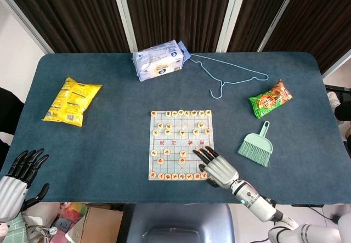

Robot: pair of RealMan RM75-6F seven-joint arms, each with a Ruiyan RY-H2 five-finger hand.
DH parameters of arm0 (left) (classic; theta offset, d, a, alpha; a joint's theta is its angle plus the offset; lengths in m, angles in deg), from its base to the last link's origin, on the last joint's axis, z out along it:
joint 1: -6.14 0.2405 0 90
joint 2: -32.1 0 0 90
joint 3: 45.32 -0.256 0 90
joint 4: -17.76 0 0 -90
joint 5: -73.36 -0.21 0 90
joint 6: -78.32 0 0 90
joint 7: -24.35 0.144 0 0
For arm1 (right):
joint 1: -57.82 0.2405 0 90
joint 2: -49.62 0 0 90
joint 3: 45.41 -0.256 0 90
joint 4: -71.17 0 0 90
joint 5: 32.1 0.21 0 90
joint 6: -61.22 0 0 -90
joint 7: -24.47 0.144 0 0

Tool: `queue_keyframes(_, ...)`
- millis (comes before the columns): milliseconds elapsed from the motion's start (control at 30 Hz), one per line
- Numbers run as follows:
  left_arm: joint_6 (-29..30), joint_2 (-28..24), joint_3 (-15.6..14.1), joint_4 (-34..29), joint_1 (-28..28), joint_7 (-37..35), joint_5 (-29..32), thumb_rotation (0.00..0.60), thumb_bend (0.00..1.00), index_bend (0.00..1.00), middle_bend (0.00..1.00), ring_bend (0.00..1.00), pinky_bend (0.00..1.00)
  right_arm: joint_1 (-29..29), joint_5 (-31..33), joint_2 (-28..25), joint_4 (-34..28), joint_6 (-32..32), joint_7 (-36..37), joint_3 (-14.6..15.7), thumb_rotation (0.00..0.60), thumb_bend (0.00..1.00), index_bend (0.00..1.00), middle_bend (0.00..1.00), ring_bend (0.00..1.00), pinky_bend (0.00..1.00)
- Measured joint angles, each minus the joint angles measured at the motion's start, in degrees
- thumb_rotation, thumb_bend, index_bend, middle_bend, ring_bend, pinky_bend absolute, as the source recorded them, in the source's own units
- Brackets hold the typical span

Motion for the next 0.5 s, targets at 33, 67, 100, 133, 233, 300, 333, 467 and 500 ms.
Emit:
queue_keyframes(33,-0.04,-0.02,0.01,-0.03,-0.01,-0.03,0.04,0.600,0.41,0.00,0.00,0.00,0.07,0.05,0.05,0.06,0.09,-0.02,-0.02,0.04,0.600,0.43,0.58,0.04,0.00,0.00)
queue_keyframes(67,-0.03,-0.03,0.01,-0.03,0.00,-0.05,0.04,0.600,0.41,0.00,0.00,0.00,0.07,0.11,0.12,0.16,0.17,-0.05,-0.03,0.10,0.600,0.43,0.58,0.04,0.00,0.00)
queue_keyframes(100,0.00,-0.03,0.01,-0.02,0.00,-0.06,0.03,0.600,0.41,0.00,0.00,0.00,0.07,0.17,0.16,0.24,0.23,-0.06,-0.02,0.16,0.600,0.43,0.58,0.04,0.00,0.00)
queue_keyframes(133,0.03,-0.04,0.01,-0.02,0.01,-0.08,0.02,0.600,0.41,0.00,0.00,0.00,0.07,0.23,0.23,0.30,0.28,-0.03,-0.02,0.22,0.600,0.43,0.58,0.04,0.00,0.00)
queue_keyframes(233,0.05,-0.04,-0.01,0.01,0.02,-0.09,-0.02,0.600,0.41,0.00,0.00,0.00,0.07,0.40,0.44,0.55,0.42,0.00,-0.25,0.32,0.600,0.43,0.59,0.05,0.00,0.00)
queue_keyframes(300,0.06,-0.06,0.00,0.01,0.02,-0.16,-0.03,0.600,0.41,0.00,0.00,0.00,0.07,0.49,0.57,0.76,0.47,-0.08,-0.32,0.37,0.600,0.43,0.59,0.05,0.00,0.00)
queue_keyframes(333,0.06,-0.07,0.00,0.01,0.02,-0.21,-0.01,0.600,0.41,0.00,0.00,0.00,0.07,0.55,0.64,0.84,0.48,-0.09,-0.30,0.40,0.600,0.43,0.59,0.05,0.00,0.00)
queue_keyframes(467,0.07,-0.10,-0.02,0.04,0.02,-0.29,-0.04,0.600,0.41,0.00,0.00,0.00,0.07,0.79,0.67,1.29,0.71,-0.23,-0.20,0.52,0.600,0.43,0.61,0.06,0.00,0.00)
queue_keyframes(500,0.07,-0.12,-0.02,0.04,0.02,-0.29,-0.05,0.600,0.41,0.00,0.00,0.00,0.07,0.82,0.71,1.40,0.79,-0.25,-0.28,0.54,0.600,0.43,0.62,0.07,0.00,0.00)
